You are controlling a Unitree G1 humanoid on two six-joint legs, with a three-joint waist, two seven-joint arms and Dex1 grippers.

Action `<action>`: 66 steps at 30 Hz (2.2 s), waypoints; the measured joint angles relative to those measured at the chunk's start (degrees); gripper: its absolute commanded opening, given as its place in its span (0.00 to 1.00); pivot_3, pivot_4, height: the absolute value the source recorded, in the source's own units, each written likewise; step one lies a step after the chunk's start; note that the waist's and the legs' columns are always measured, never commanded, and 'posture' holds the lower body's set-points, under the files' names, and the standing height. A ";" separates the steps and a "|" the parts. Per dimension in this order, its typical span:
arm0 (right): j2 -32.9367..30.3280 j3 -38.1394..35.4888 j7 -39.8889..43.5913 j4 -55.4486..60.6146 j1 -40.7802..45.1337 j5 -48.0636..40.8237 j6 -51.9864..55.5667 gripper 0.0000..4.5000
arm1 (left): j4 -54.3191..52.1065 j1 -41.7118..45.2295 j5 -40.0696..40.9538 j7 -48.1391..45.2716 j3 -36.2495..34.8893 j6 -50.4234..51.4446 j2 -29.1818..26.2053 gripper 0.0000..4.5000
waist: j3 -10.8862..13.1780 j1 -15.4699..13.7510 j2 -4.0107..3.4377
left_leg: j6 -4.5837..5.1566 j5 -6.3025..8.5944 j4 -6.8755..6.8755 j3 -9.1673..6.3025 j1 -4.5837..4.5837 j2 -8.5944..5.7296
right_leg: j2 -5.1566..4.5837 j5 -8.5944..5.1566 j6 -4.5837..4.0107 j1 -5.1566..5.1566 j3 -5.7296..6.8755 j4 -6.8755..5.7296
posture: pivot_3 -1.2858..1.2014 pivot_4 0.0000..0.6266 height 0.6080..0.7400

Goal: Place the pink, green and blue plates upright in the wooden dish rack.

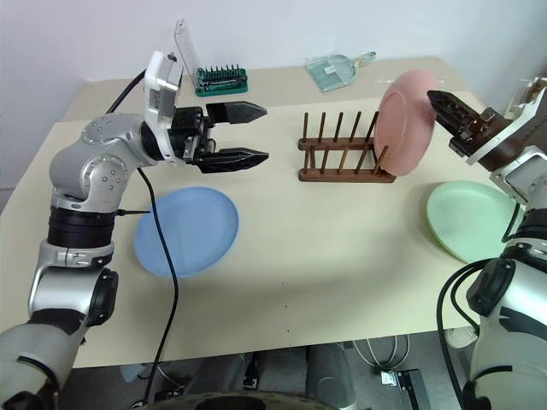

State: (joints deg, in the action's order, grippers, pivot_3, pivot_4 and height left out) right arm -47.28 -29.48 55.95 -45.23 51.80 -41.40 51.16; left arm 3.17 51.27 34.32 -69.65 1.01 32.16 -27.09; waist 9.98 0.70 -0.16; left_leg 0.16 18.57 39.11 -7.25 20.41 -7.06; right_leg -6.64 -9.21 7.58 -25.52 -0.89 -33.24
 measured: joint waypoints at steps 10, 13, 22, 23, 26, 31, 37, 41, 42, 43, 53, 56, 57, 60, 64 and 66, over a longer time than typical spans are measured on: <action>-0.83 1.65 -2.16 2.42 0.00 4.86 -11.12 0.99 | -0.46 -0.60 0.03 0.07 0.09 0.00 0.05 1.00 | 0.00 -0.08 0.00 | 0.00 0.00 0.00 0.00 0.01 -0.01 | -0.01 0.00 0.00 0.00 0.00 0.00 | 0.52 0.24 1.00; -3.94 2.04 -3.76 8.35 -4.86 7.04 -13.50 0.99 | -2.56 -1.53 0.59 -0.11 -0.05 -0.26 0.36 1.00 | 0.00 -0.53 0.00 | 0.00 0.00 -0.04 -0.10 0.04 0.00 | 0.01 -0.01 0.00 0.01 0.05 0.04 | 0.52 0.24 1.00; -13.03 2.16 -2.42 37.69 -46.56 16.39 -13.53 0.99 | -5.49 -4.60 0.60 -0.84 0.49 -4.52 1.43 1.00 | -0.04 -1.47 -0.06 | -0.01 0.00 0.08 0.04 -0.08 0.01 | 0.03 -0.01 0.01 0.11 -0.02 -0.05 | 0.52 0.24 1.00; -12.87 1.34 -1.92 40.99 -50.27 15.95 -11.93 0.99 | -5.30 -4.54 0.19 -1.10 0.88 -5.10 1.83 1.00 | -0.06 -1.31 -0.10 | 0.01 0.00 0.07 0.21 -0.10 0.00 | 0.01 -0.01 0.02 0.10 -0.16 -0.02 | 0.52 0.24 1.00; -12.44 -2.64 -1.48 47.38 -53.84 13.43 -8.33 0.99 | -4.64 -4.20 -0.04 -1.45 2.40 -6.06 3.03 1.00 | -0.10 -0.80 -0.16 | 0.32 0.18 0.07 0.54 -0.28 0.02 | 0.02 0.02 0.09 0.14 -0.48 -0.04 | 0.52 0.24 1.00; -11.77 -5.09 -1.42 52.32 -59.52 12.96 -6.69 0.99 | -1.76 -3.51 -0.27 -2.64 2.76 -6.95 3.52 1.00 | -0.07 -1.37 -0.07 | 0.22 0.12 0.07 0.54 -0.33 0.10 | 0.12 0.01 0.08 0.19 -0.45 -0.01 | 0.52 0.24 1.00; -11.18 0.03 -2.32 49.82 -62.24 18.12 -12.69 0.99 | -0.90 -2.91 -1.13 -3.11 2.81 -7.91 3.50 1.00 | -0.04 -1.45 -0.02 | 0.16 0.09 0.07 0.56 -0.31 0.09 | 0.10 0.02 0.08 0.18 -0.45 0.02 | 0.52 0.24 1.00; -10.62 2.68 -3.20 45.49 -60.52 20.10 -14.82 0.80 | -1.13 -2.85 -1.27 -3.49 2.81 -7.90 2.57 1.00 | -0.04 -1.33 -0.03 | 0.16 0.09 0.06 0.57 -0.33 0.10 | 0.10 0.02 0.08 0.18 -0.46 0.01 | 0.52 0.24 1.00; -10.61 3.38 -3.36 44.30 -60.31 20.71 -15.36 0.69 | -1.31 -2.87 -1.27 -3.56 2.80 -7.90 2.30 1.00 | -0.05 -1.36 -0.04 | 0.16 0.09 0.06 0.57 -0.33 0.10 | 0.10 0.01 0.08 0.18 -0.46 0.01 | 0.52 0.24 1.00; -10.61 4.12 -3.48 43.29 -60.28 21.42 -15.96 0.58 | -1.59 -2.95 -1.26 -3.62 2.79 -7.89 2.07 1.00 | -0.04 -1.38 -0.03 | 0.16 0.09 0.06 0.56 -0.33 0.10 | 0.10 0.01 0.08 0.18 -0.45 0.01 | 0.52 0.24 1.00; -11.16 4.76 -3.41 42.00 -55.38 22.11 -17.26 0.02 | -3.04 -5.18 -1.24 -8.18 4.44 -6.06 -2.77 1.00 | -0.01 -1.55 0.06 | 0.17 0.09 0.07 0.53 -0.33 0.08 | 0.10 0.02 0.08 0.23 -0.44 0.03 | 0.52 0.24 1.00; -11.18 3.79 -5.21 39.55 -50.35 21.83 -16.77 0.02 | -2.96 -5.61 -1.38 -9.20 6.32 -2.41 -5.45 1.00 | -0.02 -1.20 0.00 | 0.19 0.10 0.07 0.62 -0.33 0.08 | 0.09 0.02 0.08 0.17 -0.51 0.02 | 0.52 0.24 1.00; -11.20 3.16 -6.33 38.31 -47.48 21.55 -16.65 0.02 | -2.90 -5.59 -1.35 -9.19 6.51 -1.59 -5.56 1.00 | -0.02 -1.04 0.00 | 0.19 0.10 0.06 0.62 -0.37 0.09 | 0.10 0.02 0.08 0.19 -0.51 0.01 | 0.52 0.24 1.00; -12.88 1.30 -9.78 35.10 -39.82 21.92 -17.89 0.02 | -2.52 -5.53 -1.35 -8.93 6.75 -0.97 -5.34 1.00 | -0.01 -1.04 -0.01 | 0.17 0.10 0.00 0.58 -0.35 0.13 | 0.14 0.01 0.06 0.14 -0.47 -0.01 | 0.52 0.24 1.00; -14.82 2.33 -15.41 26.28 -29.93 25.96 -24.70 0.02 | -1.57 -5.64 -2.12 -8.76 6.61 -2.61 -4.97 1.00 | 0.00 -1.31 -0.01 | 0.17 0.09 0.03 0.63 -0.25 0.08 | 0.08 0.03 0.06 0.09 -0.47 0.04 | 0.52 0.24 1.00; -11.35 0.33 -17.78 23.12 -17.84 21.61 -25.09 0.02 | -1.06 -5.50 -2.52 -8.71 6.70 -3.02 -4.32 1.00 | 0.04 -0.52 -0.28 | 0.20 0.11 0.02 0.74 -0.24 0.04 | 0.03 0.06 0.12 0.06 -0.61 0.08 | 0.52 0.24 1.00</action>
State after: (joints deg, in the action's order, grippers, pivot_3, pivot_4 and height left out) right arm -58.63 -29.15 38.17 -22.10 33.95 -19.80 26.06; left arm 2.12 45.76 31.79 -78.36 7.71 29.14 -31.41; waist 10.02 0.18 -0.44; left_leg 0.36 18.68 39.13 -6.51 20.16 -7.02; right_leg -6.61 -9.15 7.69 -25.45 -1.50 -33.16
